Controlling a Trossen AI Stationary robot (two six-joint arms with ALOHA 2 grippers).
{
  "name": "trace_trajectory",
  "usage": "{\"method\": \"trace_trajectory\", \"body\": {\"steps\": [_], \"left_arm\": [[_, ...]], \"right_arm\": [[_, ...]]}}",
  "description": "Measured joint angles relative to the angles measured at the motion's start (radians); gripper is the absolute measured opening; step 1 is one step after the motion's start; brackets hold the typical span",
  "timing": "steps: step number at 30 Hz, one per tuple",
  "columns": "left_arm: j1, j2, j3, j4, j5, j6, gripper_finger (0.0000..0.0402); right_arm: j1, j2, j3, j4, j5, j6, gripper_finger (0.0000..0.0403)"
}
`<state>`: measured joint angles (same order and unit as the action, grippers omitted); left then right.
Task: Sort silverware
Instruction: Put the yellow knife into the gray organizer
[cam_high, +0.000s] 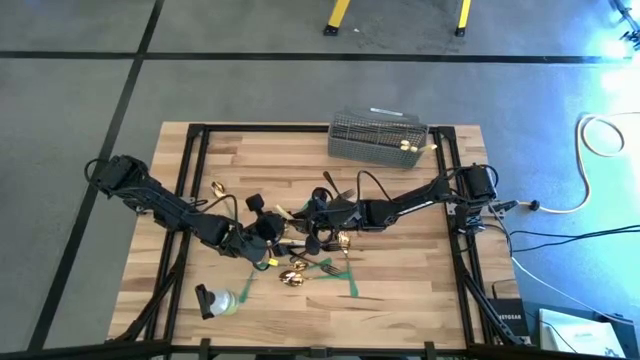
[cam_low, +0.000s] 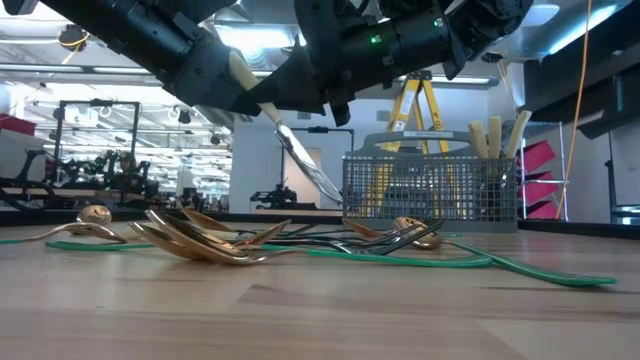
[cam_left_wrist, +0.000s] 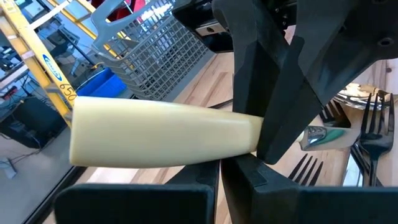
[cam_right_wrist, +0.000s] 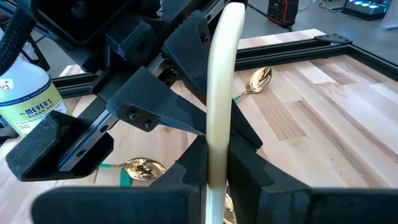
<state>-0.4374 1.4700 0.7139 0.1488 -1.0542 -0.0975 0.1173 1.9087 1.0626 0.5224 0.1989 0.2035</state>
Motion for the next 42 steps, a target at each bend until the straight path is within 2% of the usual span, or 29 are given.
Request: {"method": "trace_trajectory", "body": {"steps": [13, 18, 24, 28, 31, 34, 37, 39, 41, 42], "left_arm": [[0.0, 0.0, 0.0, -0.008, -0.006, -0.007, 0.0], [-0.001, -0.004, 0.008, 0.013, -0.037, 0.006, 0.0], [-0.003, -0.005, 0.01, 0.039, -0.028, 0.027, 0.0], [-0.005, -0.005, 0.008, 0.032, -0.016, 0.024, 0.0], [-0.008, -0.004, 0.008, 0.025, -0.008, 0.019, 0.0], [-0.008, -0.004, 0.007, 0.026, -0.002, 0.018, 0.0], [-0.008, -0.004, 0.007, 0.024, -0.002, 0.019, 0.0], [-0.008, -0.003, 0.006, 0.025, -0.002, 0.019, 0.0], [-0.008, -0.003, 0.006, 0.026, -0.002, 0.018, 0.0], [-0.008, -0.003, 0.006, 0.025, -0.002, 0.016, 0.0]], "right_arm": [[0.001, -0.008, 0.0, -0.009, 0.015, -0.055, 0.0015], [0.011, -0.077, -0.002, -0.079, 0.045, -0.102, 0.0014], [0.039, -0.231, -0.009, -0.172, 0.282, -0.212, 0.0014], [0.039, -0.351, -0.102, -0.138, 0.384, -0.271, 0.0014], [0.036, -0.472, -0.245, 0.002, 0.45, -0.314, 0.0014], [0.036, -0.605, -0.438, 0.261, 0.517, -0.414, 0.0014], [0.025, -0.715, -0.625, 0.633, 0.538, -0.614, 0.0014], [0.004, -0.767, -0.715, 0.866, 0.59, -0.769, 0.0014], [-0.035, -0.801, -0.78, 1.031, 0.614, -0.9, 0.0014], [-0.057, -0.821, -0.797, 1.052, 0.608, -0.951, 0.0014]]}}
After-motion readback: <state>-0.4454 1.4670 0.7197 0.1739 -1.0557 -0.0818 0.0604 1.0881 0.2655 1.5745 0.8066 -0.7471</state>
